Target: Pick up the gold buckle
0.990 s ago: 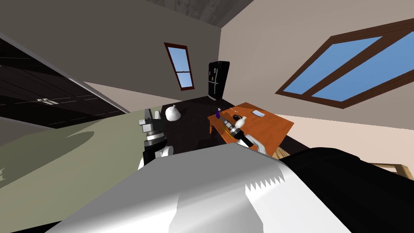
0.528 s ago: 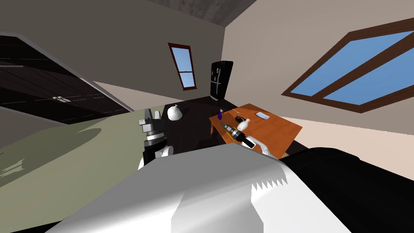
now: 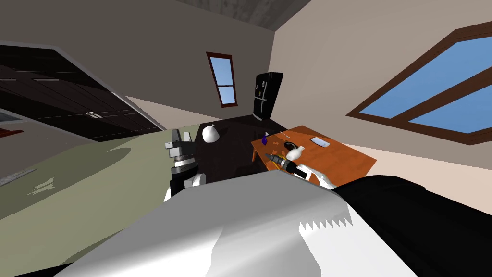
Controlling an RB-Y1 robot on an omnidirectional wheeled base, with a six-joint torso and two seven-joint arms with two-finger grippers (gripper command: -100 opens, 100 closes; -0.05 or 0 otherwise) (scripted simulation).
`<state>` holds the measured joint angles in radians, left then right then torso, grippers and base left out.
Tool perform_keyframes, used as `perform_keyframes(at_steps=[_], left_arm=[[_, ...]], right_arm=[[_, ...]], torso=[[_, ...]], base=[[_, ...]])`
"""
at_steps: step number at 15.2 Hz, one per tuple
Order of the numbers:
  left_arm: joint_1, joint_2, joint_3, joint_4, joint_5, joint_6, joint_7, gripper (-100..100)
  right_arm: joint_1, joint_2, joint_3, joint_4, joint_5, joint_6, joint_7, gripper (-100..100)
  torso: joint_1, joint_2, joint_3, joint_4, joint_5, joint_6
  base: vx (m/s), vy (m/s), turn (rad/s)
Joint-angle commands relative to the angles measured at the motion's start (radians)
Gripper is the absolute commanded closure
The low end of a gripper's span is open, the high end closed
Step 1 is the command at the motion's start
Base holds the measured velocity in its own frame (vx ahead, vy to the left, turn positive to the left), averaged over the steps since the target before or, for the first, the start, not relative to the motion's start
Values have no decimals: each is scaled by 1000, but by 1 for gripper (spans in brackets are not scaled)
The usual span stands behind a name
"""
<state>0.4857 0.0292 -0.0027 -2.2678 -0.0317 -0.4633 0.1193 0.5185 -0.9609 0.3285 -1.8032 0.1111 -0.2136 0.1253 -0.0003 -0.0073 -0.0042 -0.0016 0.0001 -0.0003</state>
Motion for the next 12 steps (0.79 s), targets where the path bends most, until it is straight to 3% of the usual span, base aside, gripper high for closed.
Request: perform_keyframes(at_steps=[1,2,4,9,12], left_arm=[[0,0,0,0,0,0,0,0],[0,0,0,0,0,0,0,0],[0,0,0,0,0,0,0,0],[0,0,0,0,0,0,0,0],[0,0,0,0,0,0,0,0]], right_arm=[[1,-33,31,39,14,14,12,-100],[6,-67,56,68,23,26,17,-100],[6,-67,56,68,23,26,17,-100],[25,-188,156,175,56,69,37,-100],[30,-212,180,203,64,79,41,-100]], torso=[[0,0,0,0,0,0],[0,-1,0,0,0,0],[0,0,0,0,0,0],[1,0,0,0,0,0],[1,0,0,0,0,1]], base=[[106,-14,126],[102,-17,142],[72,-3,58],[88,1,123],[91,-12,78]])
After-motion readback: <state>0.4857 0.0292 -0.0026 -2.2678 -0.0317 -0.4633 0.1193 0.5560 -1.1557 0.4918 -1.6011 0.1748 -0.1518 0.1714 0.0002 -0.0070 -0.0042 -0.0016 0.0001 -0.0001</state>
